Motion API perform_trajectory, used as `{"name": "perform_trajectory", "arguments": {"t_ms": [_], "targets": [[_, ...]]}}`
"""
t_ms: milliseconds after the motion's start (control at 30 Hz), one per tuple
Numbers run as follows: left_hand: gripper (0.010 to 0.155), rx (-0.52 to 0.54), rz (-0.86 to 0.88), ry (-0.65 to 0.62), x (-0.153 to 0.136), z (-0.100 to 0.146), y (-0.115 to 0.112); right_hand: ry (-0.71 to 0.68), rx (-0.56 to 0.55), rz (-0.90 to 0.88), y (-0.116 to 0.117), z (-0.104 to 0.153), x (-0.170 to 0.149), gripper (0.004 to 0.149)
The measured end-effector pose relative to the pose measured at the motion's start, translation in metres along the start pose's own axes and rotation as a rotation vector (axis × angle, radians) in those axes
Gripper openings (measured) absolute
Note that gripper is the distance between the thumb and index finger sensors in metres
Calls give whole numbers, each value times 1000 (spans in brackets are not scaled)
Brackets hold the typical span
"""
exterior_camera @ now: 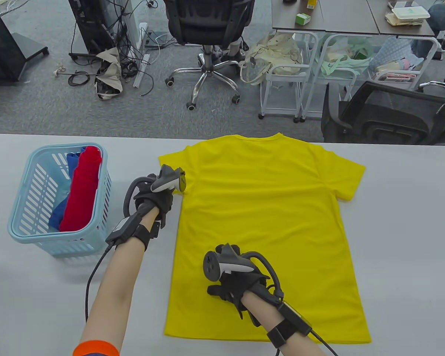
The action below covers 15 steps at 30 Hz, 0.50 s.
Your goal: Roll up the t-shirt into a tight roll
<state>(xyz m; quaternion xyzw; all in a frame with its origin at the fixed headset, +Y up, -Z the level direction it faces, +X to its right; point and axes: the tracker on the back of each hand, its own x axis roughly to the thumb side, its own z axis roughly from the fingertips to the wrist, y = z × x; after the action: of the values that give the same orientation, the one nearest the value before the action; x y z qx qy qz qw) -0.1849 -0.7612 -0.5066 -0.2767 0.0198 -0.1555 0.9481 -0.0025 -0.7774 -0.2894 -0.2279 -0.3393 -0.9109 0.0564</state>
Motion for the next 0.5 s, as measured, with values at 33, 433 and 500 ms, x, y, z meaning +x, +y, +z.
{"name": "perform_trajectory", "arguments": {"t_ms": [33, 433, 500], "targets": [[66, 24, -11, -7, 3, 2, 2, -15, -13, 14, -2, 1, 5, 82], [66, 83, -160, -28, 37, -7, 13, -294, -124, 290, 10, 24, 103, 70], [62, 107, -163, -20, 39, -7, 14, -285, -151, 282, 7, 24, 101, 67]]}}
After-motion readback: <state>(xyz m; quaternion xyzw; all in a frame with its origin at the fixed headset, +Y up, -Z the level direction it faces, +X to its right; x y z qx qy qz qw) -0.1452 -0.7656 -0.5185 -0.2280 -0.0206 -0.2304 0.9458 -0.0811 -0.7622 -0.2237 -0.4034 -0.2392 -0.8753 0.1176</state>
